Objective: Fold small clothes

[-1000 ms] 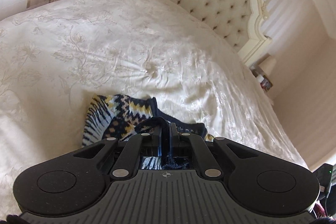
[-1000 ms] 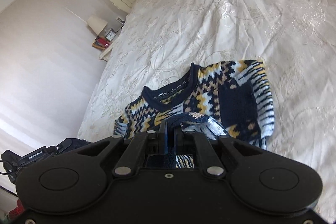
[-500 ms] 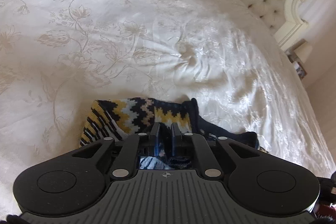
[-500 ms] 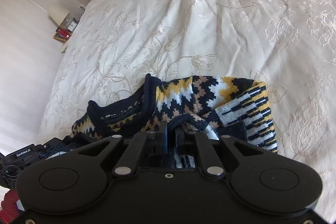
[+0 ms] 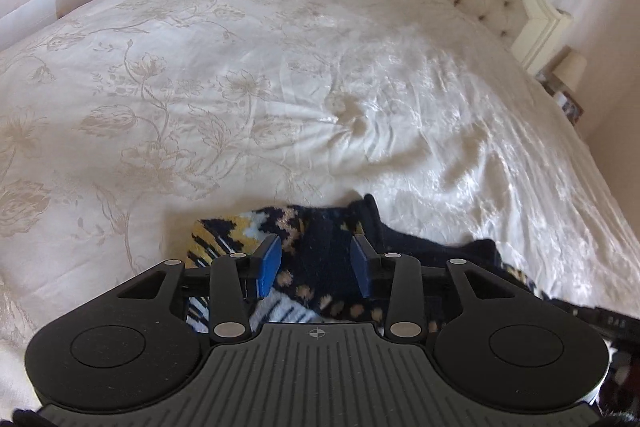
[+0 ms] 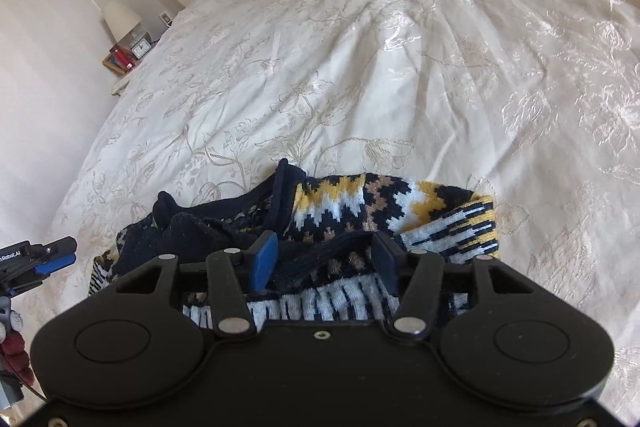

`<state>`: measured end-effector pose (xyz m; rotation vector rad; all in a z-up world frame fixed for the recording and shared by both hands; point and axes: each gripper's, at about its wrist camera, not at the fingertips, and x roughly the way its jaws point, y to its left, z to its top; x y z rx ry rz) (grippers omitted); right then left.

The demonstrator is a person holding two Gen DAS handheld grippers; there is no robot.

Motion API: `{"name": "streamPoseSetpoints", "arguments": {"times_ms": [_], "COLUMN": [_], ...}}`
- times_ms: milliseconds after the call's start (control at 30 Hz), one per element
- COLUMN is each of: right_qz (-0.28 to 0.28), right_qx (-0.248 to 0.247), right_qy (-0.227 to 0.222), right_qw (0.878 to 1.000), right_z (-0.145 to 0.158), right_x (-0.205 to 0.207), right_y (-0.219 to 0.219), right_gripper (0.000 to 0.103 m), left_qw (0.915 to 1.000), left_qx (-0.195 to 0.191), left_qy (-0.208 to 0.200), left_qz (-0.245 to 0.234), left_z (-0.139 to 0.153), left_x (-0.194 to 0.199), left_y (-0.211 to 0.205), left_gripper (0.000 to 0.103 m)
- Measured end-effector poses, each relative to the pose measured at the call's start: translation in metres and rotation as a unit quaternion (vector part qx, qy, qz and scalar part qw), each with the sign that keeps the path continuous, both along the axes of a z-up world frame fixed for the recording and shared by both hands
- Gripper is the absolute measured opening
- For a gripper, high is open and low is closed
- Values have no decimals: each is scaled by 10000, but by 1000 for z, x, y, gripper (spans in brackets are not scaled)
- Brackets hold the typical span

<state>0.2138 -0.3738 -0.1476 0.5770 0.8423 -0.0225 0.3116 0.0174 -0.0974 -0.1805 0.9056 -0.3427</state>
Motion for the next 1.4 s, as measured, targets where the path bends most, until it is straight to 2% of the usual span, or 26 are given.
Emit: {"name": "streamPoseSetpoints", "arguments": {"times_ms": [133,233,367,467,567,700,933,1000,1033,1100,1200,1300,1400], "right_qz": [157,278,492,681,946,1307,1628,1594,1552,1464,1294,1121,832], "right_qx": [-383,-623,-808,-1040,-1156,-1346,-2069,-2175,-2246,-2240,-1988,-1798,-1454], "right_qy": [-144,-221,-247,-244,-234,-126,498,621,707,836,919,810,682], "right_qw": [9990,9974,9952,9919,9885,9822,9635,9610,9594,9599,9671,9739,9835], "right_z": [10,14,16,16,13,4,-28,-35,-37,-40,-39,-27,-14], "right_x": [-5,-6,-7,-7,-5,4,29,33,35,39,39,29,13], "right_y": [11,16,23,32,43,56,66,62,60,55,47,43,33], "right_gripper": [60,60,60,61,65,65,65,69,75,84,85,85,86], "left_qw": [9983,9964,9924,9903,9907,9892,9876,9861,9854,9844,9836,9828,9838], "left_qx": [325,418,771,1062,1063,1238,1377,1472,1508,1566,1604,1685,1623], "left_qy": [117,272,326,399,510,418,440,439,443,467,534,517,578], "left_qz": [-463,-678,-906,-805,-674,-657,-612,-639,-648,-655,-624,-555,-491], "left_z": [-13,-25,-40,-52,-60,-61,-68,-69,-69,-69,-63,-50,-39], "left_x": [-16,-23,-27,-22,-13,-8,3,5,6,7,8,1,-11], "left_y": [-18,-26,-33,-31,-24,-27,-23,-24,-24,-26,-28,-28,-27], "left_gripper": [38,38,38,38,38,38,38,39,39,39,39,39,45]}}
